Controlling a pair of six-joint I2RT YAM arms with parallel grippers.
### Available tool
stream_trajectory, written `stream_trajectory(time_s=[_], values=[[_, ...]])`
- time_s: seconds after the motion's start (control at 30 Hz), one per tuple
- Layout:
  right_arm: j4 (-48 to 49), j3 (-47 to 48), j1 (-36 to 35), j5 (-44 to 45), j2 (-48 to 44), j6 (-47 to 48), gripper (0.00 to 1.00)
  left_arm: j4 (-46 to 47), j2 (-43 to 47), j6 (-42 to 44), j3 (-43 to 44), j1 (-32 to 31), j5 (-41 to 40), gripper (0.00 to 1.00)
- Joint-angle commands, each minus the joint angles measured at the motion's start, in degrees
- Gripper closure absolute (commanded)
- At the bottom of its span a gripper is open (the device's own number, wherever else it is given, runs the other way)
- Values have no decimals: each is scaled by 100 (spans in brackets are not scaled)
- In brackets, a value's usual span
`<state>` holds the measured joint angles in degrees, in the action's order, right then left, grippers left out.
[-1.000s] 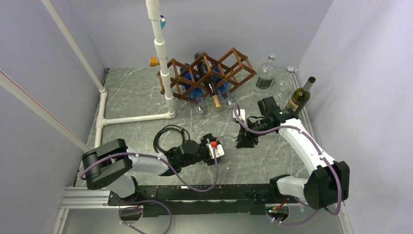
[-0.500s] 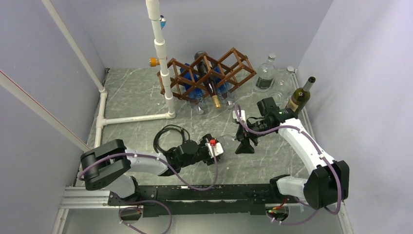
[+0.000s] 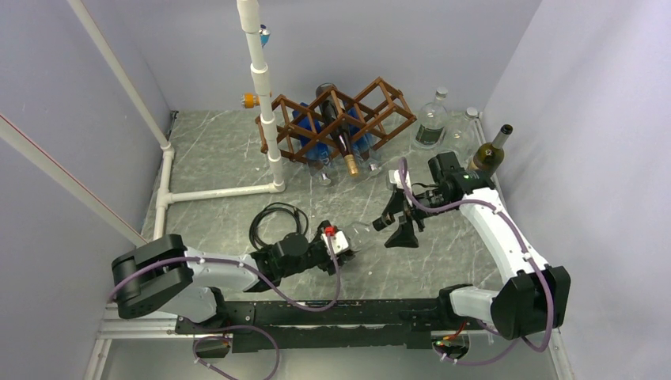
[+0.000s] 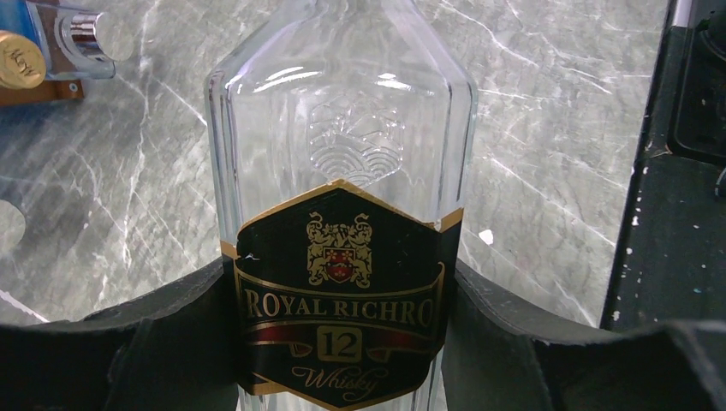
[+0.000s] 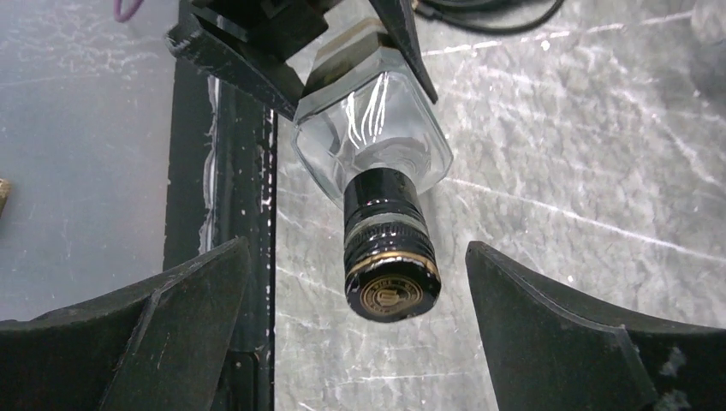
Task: Take the wine bottle off the wine rack
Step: Pick up the wine bottle from the wine rack.
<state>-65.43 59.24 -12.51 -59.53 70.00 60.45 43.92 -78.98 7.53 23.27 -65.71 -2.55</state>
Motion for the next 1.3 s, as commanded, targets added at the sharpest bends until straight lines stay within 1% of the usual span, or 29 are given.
stream_trajectory(time_s=[0.0,0.13,0.2,0.27,0.3,0.6,0.67,0.7,0.9,1.1,1.27], values=[[-457,435,38,-764,-71,585,0,1012,472,-301,-81,-21,96,100],[-704,501,38,-1236,-63,1135,0,1234,681,-434,-257,-21,83,100],[-931,473,38,-1424,-78,1657,0,1328,752,-496,-305,-21,123,100],[-1261,421,38,-1604,-90,2584,0,1393,788,-559,-329,-21,183,100],[-1345,402,41,-1697,-75,2815,0,1438,800,-597,-339,-21,200,100],[-1791,650,30,-1942,520,3521,0,1797,837,-718,-441,-21,336,100],[-1865,694,22,-2026,621,3610,1,1844,809,-718,-430,-21,359,100],[-1868,708,21,-2037,651,3629,2,1867,789,-901,-423,-21,373,100],[-1816,706,-22,-2144,733,3543,8,2053,647,-1008,-398,-21,404,100],[-1366,612,-145,-2112,678,2961,17,2228,502,-1077,-374,-21,409,100],[-1194,625,-252,-2151,659,2720,21,2283,398,-1126,-310,-21,463,100]])
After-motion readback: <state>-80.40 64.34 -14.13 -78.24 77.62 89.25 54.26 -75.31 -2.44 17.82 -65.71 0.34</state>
